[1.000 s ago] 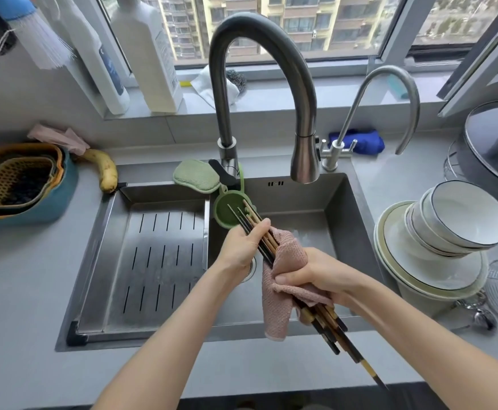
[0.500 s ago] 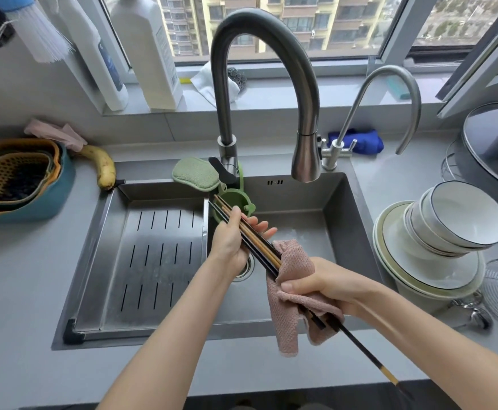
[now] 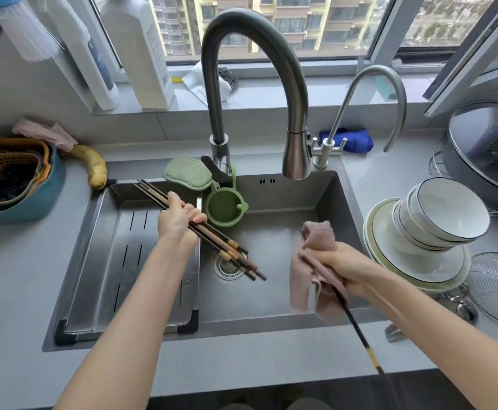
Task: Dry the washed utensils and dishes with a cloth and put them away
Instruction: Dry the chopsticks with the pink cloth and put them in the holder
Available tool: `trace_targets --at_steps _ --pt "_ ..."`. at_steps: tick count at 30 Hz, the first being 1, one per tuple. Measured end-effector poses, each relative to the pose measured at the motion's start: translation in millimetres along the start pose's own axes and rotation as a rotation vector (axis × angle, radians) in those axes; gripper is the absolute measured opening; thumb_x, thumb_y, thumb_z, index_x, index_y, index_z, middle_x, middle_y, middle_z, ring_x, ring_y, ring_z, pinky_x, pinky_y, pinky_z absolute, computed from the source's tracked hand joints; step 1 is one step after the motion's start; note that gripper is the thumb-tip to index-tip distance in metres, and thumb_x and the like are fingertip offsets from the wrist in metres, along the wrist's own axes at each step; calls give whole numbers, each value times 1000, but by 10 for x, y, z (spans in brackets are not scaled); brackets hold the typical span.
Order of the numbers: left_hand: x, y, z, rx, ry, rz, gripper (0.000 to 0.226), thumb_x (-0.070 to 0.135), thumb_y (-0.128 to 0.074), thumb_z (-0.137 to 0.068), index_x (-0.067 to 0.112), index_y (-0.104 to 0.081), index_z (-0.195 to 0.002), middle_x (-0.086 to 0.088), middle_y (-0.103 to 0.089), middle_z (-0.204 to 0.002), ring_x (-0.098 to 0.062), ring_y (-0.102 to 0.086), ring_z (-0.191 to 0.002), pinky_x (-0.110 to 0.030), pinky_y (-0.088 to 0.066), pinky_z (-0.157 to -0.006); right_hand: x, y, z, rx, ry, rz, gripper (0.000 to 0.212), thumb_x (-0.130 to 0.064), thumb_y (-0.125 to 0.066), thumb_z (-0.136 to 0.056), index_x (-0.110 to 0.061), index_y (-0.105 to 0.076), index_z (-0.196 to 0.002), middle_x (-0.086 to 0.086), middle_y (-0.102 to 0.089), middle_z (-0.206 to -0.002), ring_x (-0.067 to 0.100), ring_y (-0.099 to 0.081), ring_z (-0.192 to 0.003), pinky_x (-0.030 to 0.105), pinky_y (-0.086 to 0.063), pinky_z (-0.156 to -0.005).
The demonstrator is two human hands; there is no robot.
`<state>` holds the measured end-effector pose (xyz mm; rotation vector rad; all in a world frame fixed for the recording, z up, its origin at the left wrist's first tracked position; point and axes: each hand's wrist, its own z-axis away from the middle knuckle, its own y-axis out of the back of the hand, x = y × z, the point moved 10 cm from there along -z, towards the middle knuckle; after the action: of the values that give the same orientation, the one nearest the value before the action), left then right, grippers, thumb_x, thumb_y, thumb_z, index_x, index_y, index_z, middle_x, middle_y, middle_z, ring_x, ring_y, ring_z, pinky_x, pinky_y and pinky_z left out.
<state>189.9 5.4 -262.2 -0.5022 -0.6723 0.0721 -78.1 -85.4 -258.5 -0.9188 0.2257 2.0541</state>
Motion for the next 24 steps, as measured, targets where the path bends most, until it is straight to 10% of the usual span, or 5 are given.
trace_targets --at_steps 4,14,24 --pt "-478 -90 289 -186 99 -446 40 29 -47 -99 19 -31 -63 11 -23 -36 -1 -20 -27 -11 -17 -30 -96 376 -249 286 114 -332 18 -4 -56 -92 -1 -58 -74 4 -61 -47 10 -59 -40 19 -49 -41" --pt "-1271 -401 988 -537 -40 -1378 33 39 -67 -83 6 -63 -81 -7 -46 -62 -19 -45 -52 -25 -42 -48 -259 173 -512 389 217 -508 14 -2 -52 -94 -3 -57 -81 13 -64 -71 24 -66 -62 41 -56 -63" --pt "-1210 -231 943 -481 319 -780 7 2 -59 -90 -1 -57 -84 -9 -55 -68 -8 -42 -51 -13 -30 -39 -417 304 -124 242 231 -650 19 -23 -52 -97 -9 -60 -89 10 -68 -86 19 -68 -71 36 -58 -64"
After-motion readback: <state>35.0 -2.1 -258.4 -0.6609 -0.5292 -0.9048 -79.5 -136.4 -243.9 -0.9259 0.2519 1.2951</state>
